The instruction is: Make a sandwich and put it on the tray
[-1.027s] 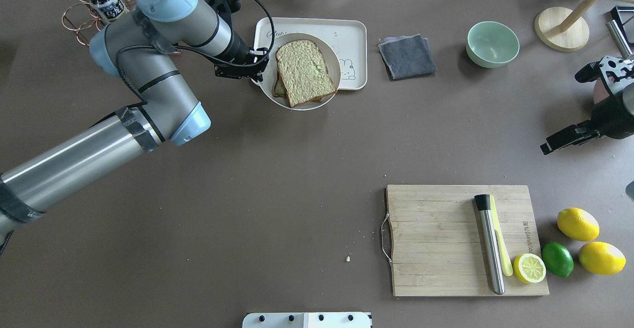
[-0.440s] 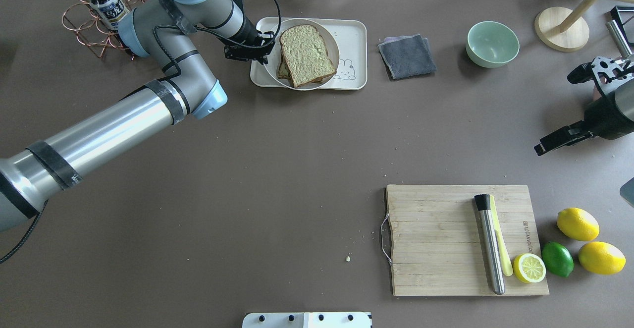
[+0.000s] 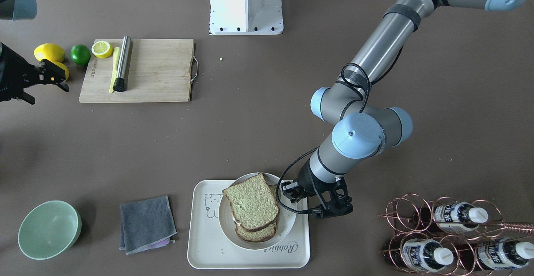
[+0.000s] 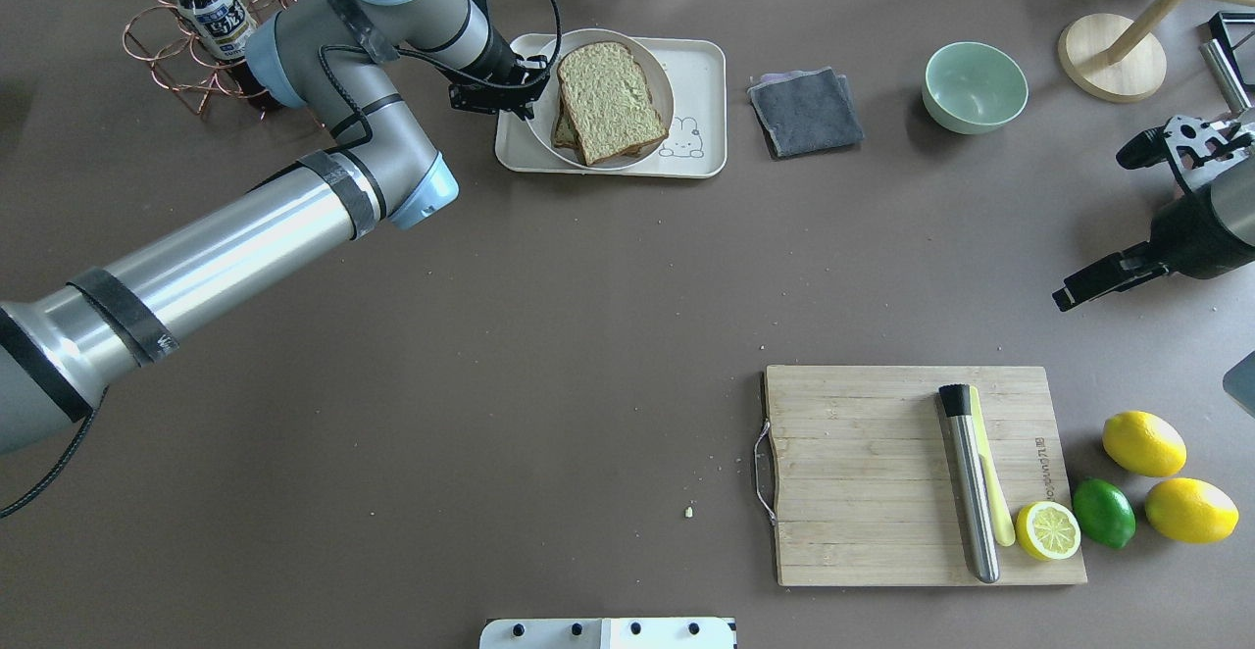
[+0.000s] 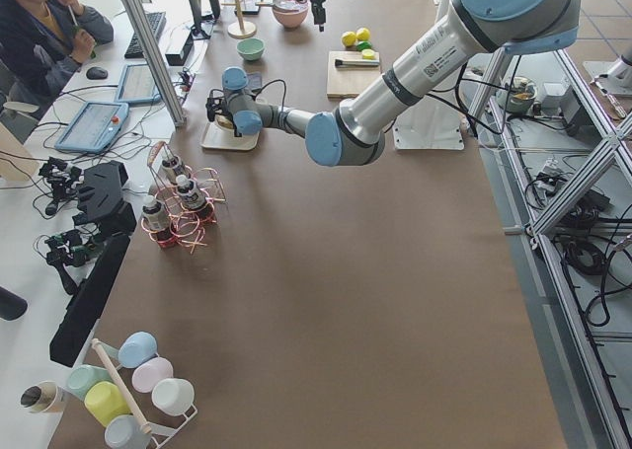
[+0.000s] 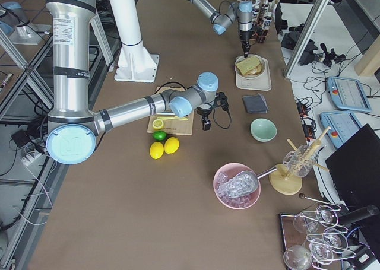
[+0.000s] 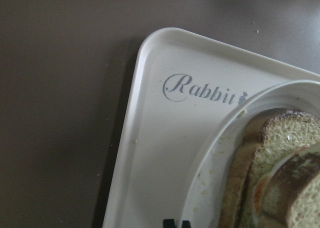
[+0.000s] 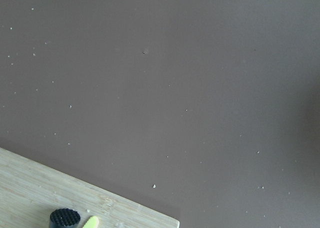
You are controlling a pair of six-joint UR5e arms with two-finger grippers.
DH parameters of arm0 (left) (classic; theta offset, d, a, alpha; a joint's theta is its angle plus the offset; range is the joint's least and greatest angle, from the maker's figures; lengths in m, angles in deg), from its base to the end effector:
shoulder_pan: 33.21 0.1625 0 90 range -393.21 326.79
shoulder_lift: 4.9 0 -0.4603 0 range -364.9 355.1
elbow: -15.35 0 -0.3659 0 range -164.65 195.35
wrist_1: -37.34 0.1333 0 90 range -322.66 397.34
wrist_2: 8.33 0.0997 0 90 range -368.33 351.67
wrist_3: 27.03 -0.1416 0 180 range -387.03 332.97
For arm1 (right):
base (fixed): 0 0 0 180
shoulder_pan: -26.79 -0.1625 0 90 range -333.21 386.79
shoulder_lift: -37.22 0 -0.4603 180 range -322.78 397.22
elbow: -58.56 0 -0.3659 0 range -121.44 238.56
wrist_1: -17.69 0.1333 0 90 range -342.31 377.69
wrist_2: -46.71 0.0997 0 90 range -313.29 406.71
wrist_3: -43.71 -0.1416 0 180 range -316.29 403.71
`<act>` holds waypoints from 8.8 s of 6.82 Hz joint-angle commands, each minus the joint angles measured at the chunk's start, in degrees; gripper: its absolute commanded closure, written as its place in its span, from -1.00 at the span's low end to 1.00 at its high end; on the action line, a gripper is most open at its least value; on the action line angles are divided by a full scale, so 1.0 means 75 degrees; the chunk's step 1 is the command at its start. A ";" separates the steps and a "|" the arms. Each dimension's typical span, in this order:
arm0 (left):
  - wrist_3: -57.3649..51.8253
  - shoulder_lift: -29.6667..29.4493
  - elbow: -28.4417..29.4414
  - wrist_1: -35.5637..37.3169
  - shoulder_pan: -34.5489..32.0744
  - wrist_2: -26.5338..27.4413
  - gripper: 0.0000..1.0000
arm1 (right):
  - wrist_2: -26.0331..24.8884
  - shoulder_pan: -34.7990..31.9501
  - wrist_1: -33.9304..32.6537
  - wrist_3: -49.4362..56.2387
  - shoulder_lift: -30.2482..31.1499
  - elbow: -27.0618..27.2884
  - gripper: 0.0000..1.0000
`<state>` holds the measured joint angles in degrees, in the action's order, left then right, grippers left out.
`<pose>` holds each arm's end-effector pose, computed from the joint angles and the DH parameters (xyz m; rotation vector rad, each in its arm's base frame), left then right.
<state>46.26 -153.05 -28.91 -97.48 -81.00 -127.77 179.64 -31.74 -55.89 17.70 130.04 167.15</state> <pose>0.5615 -0.7139 0.3097 0.1232 1.0757 -0.2321 -0.2135 -0.4193 0.5574 0.1188 -0.8984 -0.2991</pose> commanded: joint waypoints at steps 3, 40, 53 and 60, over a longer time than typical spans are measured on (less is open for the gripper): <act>0.0038 -0.0098 0.0171 -0.0164 0.0101 0.0361 0.41 | -0.0030 0.0081 0.0002 -0.0002 0.0000 -0.0029 -1.00; -1.1177 0.8973 -0.7914 0.7839 -0.5699 -0.1969 -0.95 | -0.0241 -0.3763 -0.3467 0.4921 0.0773 -0.0334 -1.00; -1.0722 0.8902 -0.7915 0.7219 -0.5524 -0.1981 -0.95 | 0.0145 -0.3821 -0.3455 0.4933 0.0656 -0.0393 -1.00; -1.0075 0.8949 -0.8160 0.6902 -0.5418 -0.1992 -0.95 | 0.0123 -0.3880 -0.3491 0.4920 0.0960 -0.0416 -1.00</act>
<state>-28.97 -86.11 -89.75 -45.67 -121.74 -142.47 180.49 -60.74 -82.08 54.77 136.62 164.00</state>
